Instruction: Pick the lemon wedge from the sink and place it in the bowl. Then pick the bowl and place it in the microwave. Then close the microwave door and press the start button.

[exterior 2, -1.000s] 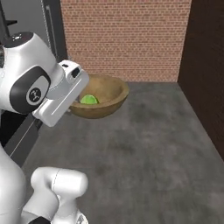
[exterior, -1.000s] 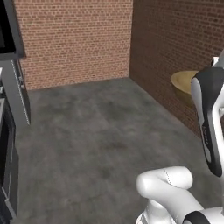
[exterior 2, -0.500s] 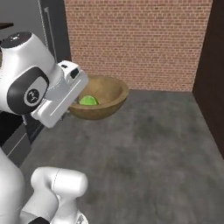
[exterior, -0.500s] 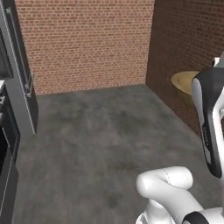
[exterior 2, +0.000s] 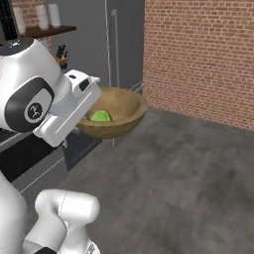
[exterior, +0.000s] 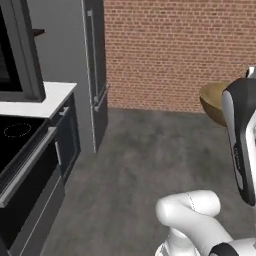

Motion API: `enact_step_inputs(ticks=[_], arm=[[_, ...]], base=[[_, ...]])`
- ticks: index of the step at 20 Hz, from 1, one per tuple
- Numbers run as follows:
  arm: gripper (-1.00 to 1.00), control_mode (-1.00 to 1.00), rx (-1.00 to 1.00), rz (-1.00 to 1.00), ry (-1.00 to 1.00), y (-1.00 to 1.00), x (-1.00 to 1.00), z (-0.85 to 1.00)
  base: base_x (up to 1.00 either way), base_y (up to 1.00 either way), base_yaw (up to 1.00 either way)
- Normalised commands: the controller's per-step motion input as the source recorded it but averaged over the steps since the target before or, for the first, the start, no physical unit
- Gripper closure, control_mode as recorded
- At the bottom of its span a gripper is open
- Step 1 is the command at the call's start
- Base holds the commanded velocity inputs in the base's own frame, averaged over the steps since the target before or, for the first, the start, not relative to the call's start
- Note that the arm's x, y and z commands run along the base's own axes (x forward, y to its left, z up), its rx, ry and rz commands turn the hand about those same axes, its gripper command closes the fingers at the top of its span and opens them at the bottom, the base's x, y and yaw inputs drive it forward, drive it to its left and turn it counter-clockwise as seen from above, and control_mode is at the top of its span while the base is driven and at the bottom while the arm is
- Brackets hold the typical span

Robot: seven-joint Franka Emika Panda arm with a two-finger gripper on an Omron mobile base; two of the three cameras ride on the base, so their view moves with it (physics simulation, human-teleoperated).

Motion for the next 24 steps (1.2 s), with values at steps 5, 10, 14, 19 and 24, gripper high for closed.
enact_step_inputs(ticks=[5,10,14,19,24], arm=[[1.0,1.0,0.0,0.0,0.0,0.0,0.0,0.0],[1.0,1.0,0.0,0.0,0.0,0.0,0.0,0.0],[1.0,1.0,0.0,0.0,0.0,0.0,0.0,0.0],[1.0,1.0,0.0,0.0,0.0,0.0,0.0,0.0],[1.0,1.0,0.0,0.0,0.0,0.0,0.0,0.0]], base=[[0.81,-0.04,0.85],[0.82,-0.08,0.83],[0.86,-0.14,0.8],[0.88,-0.25,0.76],[0.69,-0.53,0.66]])
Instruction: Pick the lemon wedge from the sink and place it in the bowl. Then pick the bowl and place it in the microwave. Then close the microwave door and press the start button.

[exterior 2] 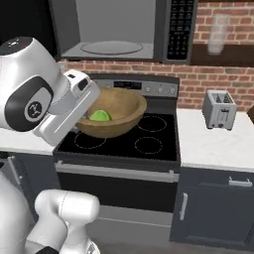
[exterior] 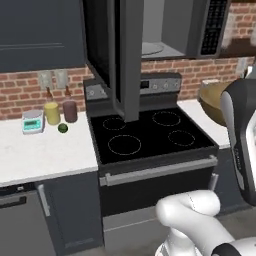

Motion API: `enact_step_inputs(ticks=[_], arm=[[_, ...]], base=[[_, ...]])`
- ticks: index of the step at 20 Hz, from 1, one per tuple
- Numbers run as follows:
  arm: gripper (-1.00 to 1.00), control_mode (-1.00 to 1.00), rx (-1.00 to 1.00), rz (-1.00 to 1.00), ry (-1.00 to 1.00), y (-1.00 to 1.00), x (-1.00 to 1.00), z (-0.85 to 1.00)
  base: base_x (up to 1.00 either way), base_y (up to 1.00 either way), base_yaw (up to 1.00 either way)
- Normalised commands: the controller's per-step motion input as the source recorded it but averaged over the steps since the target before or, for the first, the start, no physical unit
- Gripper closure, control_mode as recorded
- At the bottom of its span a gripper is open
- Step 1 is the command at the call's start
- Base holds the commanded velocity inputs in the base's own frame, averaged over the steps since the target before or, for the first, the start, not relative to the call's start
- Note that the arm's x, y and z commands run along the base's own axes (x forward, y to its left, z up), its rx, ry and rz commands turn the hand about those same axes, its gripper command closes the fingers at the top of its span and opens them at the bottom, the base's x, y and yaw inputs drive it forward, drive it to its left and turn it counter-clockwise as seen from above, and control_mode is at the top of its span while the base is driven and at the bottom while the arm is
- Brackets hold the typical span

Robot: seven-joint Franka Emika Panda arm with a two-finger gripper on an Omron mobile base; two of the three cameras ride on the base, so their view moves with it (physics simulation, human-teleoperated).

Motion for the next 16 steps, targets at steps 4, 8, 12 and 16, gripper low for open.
enact_step_inputs(ticks=[4,8,12,16], arm=[[1.0,1.0,0.0,0.0,0.0,0.0,0.0,0.0],[1.0,1.0,0.0,0.0,0.0,0.0,0.0,0.0],[1.0,1.0,0.0,0.0,0.0,0.0,0.0,0.0],[1.0,1.0,0.0,0.0,0.0,0.0,0.0,0.0]], base=[[0.64,-0.73,0.52],[0.66,-0.37,0.14],[0.57,-0.09,-0.01],[0.34,0.0,-0.09]])
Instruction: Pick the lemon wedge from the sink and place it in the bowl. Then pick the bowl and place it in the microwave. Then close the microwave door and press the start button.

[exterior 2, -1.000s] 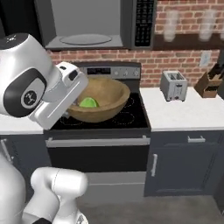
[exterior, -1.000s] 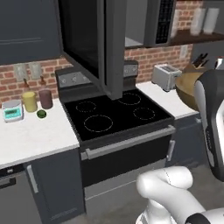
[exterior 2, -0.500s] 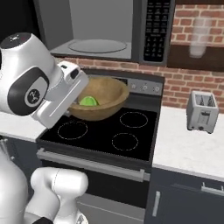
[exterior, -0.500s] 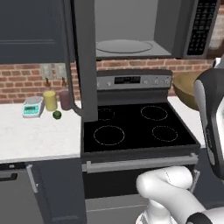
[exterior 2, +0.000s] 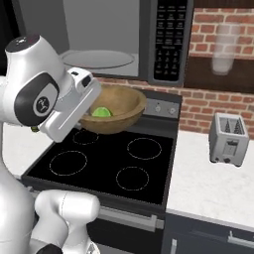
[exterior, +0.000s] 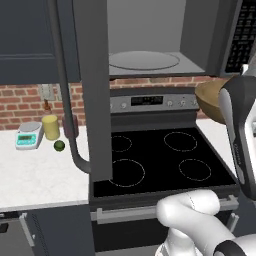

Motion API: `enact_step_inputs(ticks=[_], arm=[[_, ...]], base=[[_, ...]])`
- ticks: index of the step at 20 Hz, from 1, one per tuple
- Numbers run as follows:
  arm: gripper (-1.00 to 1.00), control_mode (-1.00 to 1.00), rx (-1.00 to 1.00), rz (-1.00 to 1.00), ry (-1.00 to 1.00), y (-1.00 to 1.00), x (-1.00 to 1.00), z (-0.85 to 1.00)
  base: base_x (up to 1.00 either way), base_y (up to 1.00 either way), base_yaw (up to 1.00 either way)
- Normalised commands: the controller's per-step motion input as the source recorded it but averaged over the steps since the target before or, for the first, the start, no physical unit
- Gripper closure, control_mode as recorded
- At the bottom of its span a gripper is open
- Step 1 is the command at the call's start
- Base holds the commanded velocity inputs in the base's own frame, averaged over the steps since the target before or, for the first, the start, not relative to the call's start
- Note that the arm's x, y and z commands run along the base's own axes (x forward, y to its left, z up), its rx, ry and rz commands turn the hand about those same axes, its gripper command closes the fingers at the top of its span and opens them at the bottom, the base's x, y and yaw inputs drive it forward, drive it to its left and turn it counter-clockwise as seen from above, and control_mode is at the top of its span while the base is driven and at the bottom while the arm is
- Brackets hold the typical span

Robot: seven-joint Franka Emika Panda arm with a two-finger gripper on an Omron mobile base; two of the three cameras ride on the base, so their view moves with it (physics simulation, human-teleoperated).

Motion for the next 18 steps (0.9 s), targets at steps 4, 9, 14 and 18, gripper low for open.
enact_step_inputs(ticks=[4,9,14,18], arm=[[1.0,1.0,0.0,0.0,0.0,0.0,0.0,0.0],[1.0,-1.0,0.0,0.0,-0.03,0.04,-0.06,0.03],[1.0,-1.0,0.0,0.1,-0.2,0.56,0.31,0.36],[1.0,-1.0,0.0,0.19,-0.15,0.61,0.94,0.65]], base=[[-0.01,0.0,-0.11],[-0.19,0.01,-0.02],[0.0,0.0,0.0],[0.0,0.0,0.0]])
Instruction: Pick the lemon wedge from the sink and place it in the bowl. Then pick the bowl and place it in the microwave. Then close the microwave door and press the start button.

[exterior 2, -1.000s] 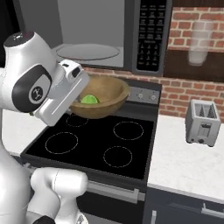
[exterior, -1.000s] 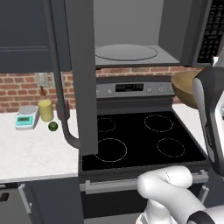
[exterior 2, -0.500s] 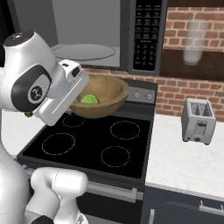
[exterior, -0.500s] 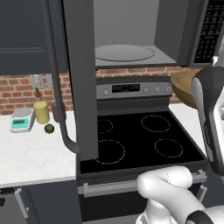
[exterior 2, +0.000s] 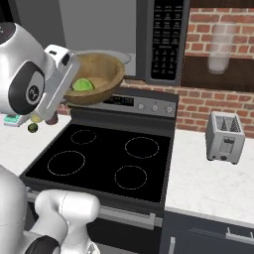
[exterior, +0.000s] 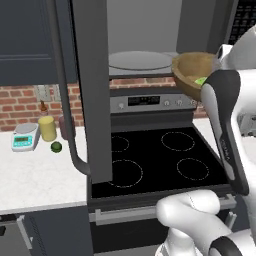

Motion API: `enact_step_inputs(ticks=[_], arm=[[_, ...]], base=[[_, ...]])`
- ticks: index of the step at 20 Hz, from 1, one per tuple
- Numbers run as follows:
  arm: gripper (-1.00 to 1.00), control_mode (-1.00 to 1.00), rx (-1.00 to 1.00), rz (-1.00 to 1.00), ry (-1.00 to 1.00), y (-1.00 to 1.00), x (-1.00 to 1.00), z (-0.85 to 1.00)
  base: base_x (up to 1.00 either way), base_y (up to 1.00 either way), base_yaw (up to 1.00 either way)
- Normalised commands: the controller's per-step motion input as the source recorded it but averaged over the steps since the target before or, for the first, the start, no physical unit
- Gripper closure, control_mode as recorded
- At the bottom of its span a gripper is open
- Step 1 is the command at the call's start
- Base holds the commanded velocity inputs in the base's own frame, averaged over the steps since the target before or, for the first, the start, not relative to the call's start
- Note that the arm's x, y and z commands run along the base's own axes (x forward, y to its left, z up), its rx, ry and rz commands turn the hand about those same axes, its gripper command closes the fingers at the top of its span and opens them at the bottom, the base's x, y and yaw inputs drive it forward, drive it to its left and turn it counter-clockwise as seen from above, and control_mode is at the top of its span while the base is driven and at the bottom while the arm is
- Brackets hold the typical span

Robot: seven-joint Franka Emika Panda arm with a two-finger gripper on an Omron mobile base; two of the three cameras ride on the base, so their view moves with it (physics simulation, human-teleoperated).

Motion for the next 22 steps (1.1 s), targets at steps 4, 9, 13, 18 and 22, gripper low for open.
enact_step_inputs(ticks=[4,9,13,18,22], arm=[[1.0,-1.0,0.01,0.19,-0.07,0.52,1.0,0.48],[1.0,-1.0,0.0,0.2,-0.06,0.46,1.0,0.16],[1.0,-1.0,0.0,0.09,-0.01,0.03,1.0,0.0],[1.0,-1.0,0.0,0.04,0.0,0.0,1.0,0.02],[1.0,-1.0,-0.01,0.01,0.06,0.0,1.0,0.02]], base=[[0.0,0.0,0.0],[0.0,0.0,0.0],[0.0,0.0,0.0],[0.0,0.0,0.0],[0.0,0.0,0.0]])
